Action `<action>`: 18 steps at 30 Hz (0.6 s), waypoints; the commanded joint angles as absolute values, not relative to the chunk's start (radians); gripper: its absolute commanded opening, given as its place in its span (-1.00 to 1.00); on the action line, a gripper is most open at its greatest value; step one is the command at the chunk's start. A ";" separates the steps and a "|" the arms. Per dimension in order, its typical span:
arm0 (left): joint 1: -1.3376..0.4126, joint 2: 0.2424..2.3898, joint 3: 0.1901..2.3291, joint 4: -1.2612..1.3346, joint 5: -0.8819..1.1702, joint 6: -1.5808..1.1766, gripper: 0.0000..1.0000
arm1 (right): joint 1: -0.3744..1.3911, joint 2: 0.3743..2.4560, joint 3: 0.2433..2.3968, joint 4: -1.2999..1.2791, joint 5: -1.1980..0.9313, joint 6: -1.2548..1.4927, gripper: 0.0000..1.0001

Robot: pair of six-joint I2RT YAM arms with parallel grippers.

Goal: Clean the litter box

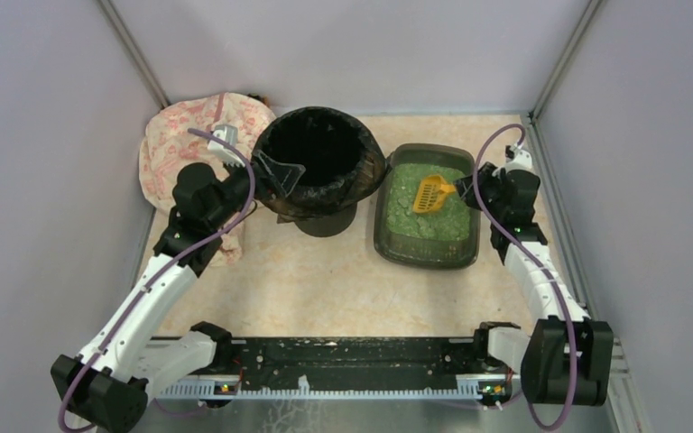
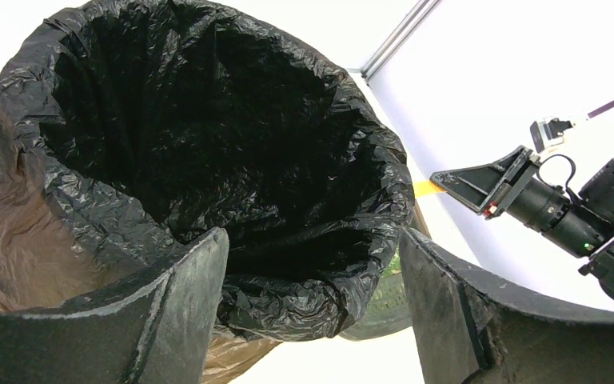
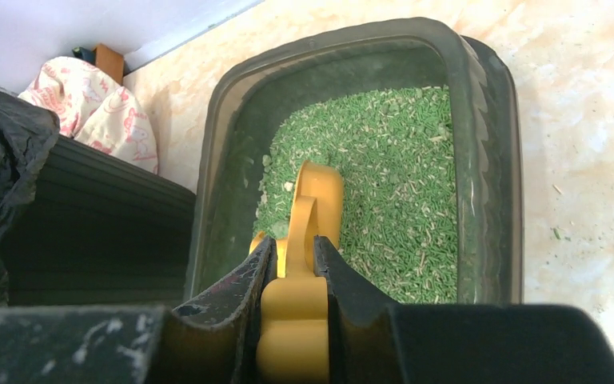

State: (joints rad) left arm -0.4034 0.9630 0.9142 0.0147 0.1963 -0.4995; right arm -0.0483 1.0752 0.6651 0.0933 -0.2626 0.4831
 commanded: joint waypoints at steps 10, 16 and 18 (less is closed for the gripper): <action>-0.391 0.990 0.888 0.055 0.237 -0.505 0.66 | -0.026 1.203 0.690 0.269 -0.249 0.488 -1.00; -0.387 0.990 0.887 0.055 0.243 -0.506 0.66 | 0.061 1.211 0.756 0.149 -0.134 0.365 -1.00; -0.385 0.989 0.884 0.055 0.244 -0.506 0.66 | 0.089 1.219 0.786 0.096 -0.091 0.322 -1.00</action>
State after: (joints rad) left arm -0.3912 0.9913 0.8944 0.0284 0.2264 -0.5037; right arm 0.0326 1.2060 0.7006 0.1825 -0.1936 0.4477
